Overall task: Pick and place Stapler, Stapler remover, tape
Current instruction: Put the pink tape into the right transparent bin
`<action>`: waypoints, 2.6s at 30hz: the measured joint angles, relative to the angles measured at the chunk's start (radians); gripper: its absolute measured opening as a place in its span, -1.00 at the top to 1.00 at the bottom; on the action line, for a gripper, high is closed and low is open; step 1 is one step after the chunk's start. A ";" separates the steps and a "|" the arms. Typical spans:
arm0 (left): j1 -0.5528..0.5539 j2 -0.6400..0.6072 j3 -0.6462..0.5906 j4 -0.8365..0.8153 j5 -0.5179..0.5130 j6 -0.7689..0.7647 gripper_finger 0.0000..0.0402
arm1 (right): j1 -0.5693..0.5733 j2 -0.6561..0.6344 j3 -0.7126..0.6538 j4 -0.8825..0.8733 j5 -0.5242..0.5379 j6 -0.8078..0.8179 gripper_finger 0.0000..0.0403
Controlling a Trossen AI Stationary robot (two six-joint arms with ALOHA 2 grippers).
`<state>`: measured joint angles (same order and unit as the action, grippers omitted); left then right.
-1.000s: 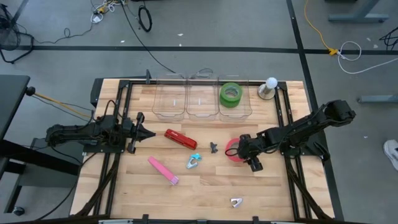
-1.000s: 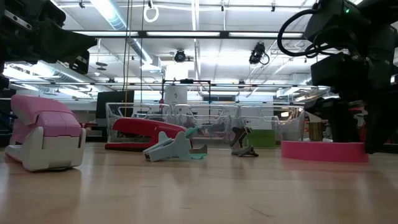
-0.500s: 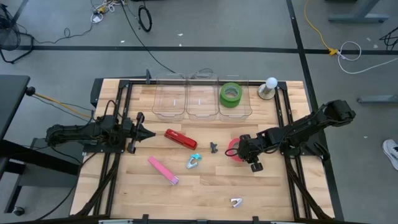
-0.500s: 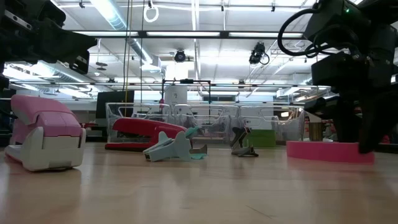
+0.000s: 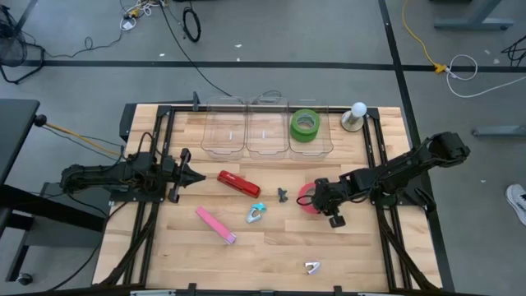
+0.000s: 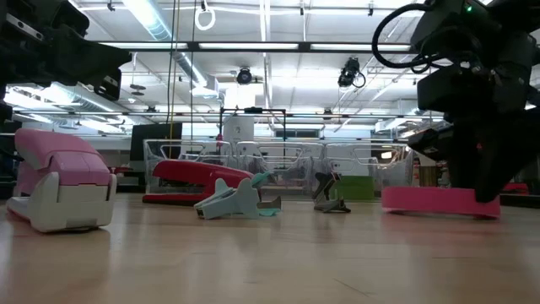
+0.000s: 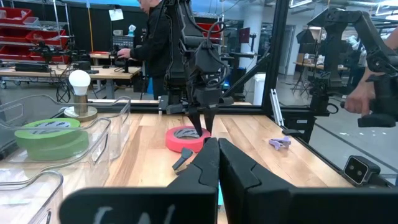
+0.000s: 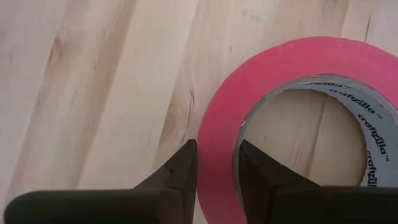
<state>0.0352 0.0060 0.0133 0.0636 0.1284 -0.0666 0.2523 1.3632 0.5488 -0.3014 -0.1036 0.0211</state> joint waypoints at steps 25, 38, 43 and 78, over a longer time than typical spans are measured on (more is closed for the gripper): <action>0.000 0.000 0.000 0.000 0.000 0.000 0.99 | -0.245 -0.003 0.426 -0.261 0.080 -0.163 0.55; 0.000 0.000 0.000 0.000 0.000 0.000 0.99 | -0.515 -0.003 0.470 -0.353 0.096 -0.305 0.55; 0.000 0.000 0.000 0.000 0.000 0.000 0.99 | -0.640 -0.003 0.470 -0.350 0.096 -0.357 0.55; 0.000 0.000 0.000 0.000 0.000 0.000 0.99 | -0.883 -0.003 0.470 -0.244 0.009 -0.451 0.55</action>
<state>0.0353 0.0063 0.0132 0.0639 0.1284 -0.0666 -0.6305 1.3598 1.0191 -0.5458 -0.0942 -0.4302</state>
